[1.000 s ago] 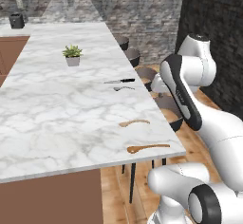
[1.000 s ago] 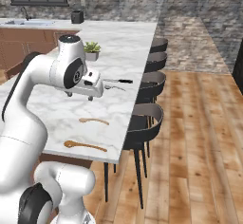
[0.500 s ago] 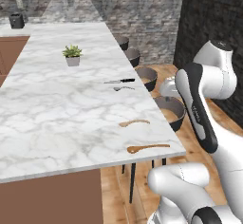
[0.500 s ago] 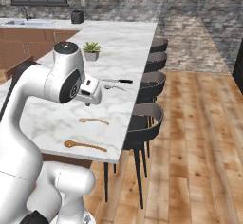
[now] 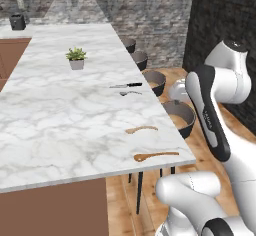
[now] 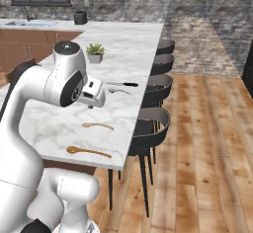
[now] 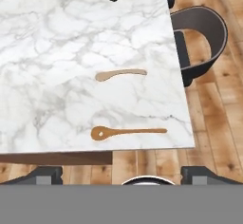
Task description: Pick up the metallic utensils from the counter and place them in the open drawer. Make sure not to pick up any wooden utensils.
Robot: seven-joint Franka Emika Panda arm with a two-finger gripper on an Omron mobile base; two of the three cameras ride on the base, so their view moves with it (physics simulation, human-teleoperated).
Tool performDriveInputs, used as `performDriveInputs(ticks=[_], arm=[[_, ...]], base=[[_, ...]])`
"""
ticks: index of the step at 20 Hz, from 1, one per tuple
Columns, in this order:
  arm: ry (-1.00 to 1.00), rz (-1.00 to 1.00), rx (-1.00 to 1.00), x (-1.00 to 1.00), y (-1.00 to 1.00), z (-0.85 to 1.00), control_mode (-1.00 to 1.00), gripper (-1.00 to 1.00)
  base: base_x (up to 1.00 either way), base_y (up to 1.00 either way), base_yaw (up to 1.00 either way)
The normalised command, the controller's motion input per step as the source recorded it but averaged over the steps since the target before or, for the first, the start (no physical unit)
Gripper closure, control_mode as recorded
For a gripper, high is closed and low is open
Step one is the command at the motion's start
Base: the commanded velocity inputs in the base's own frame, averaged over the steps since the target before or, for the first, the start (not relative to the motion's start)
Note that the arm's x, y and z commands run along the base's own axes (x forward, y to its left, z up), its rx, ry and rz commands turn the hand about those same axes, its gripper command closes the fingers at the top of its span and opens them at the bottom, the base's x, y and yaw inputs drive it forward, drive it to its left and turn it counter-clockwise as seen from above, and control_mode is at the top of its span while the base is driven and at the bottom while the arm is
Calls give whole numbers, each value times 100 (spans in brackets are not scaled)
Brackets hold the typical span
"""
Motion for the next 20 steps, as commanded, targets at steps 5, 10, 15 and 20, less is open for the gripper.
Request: performDriveInputs(ticks=[5,10,15,20], arm=[[0,0,0,0,0,0,-100,-100],[0,0,0,-1,0,0,100,-100],[0,0,0,0,0,0,100,-100],[0,0,0,0,0,0,100,-100]], base=[[0,0,0],[-20,-48,10],[-25,-100,19],[0,-94,31]])
